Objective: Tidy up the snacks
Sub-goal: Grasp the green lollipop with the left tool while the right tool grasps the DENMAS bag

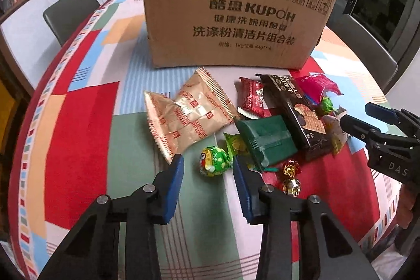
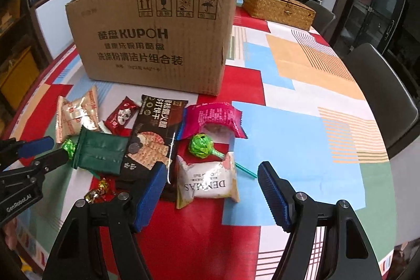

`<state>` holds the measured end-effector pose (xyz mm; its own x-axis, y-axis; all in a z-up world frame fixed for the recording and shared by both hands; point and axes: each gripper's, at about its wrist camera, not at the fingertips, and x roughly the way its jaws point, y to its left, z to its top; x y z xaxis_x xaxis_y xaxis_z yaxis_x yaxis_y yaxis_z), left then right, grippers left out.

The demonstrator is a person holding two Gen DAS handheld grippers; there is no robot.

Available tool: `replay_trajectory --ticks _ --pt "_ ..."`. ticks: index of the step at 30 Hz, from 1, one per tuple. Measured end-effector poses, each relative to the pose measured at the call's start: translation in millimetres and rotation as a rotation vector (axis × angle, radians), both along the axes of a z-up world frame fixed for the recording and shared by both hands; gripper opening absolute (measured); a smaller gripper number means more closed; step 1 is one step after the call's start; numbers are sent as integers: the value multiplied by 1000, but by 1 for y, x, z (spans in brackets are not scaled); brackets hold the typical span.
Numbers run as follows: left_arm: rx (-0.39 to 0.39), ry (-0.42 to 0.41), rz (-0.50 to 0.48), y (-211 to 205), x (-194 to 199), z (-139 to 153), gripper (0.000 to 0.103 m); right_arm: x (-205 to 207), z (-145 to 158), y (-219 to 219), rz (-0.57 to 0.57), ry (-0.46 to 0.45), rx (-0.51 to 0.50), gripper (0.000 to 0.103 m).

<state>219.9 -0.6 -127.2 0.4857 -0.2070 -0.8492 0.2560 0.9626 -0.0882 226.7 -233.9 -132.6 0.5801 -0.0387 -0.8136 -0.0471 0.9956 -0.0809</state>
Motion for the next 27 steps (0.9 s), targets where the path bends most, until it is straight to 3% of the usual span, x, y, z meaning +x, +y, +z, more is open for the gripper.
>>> replay_trajectory --ticks 7,14,16,27 --pt "-35 4 -15 -4 6 -4 33 5 -10 -8 -19 30 24 72" --pt "-60 4 -10 -3 11 -7 33 12 -26 -9 -8 86 79 62" --pt "-62 26 -11 -4 13 -12 29 14 -29 -8 -4 99 88 59" --pt "-74 34 -19 -5 2 -11 25 9 -32 -5 20 101 104 49"
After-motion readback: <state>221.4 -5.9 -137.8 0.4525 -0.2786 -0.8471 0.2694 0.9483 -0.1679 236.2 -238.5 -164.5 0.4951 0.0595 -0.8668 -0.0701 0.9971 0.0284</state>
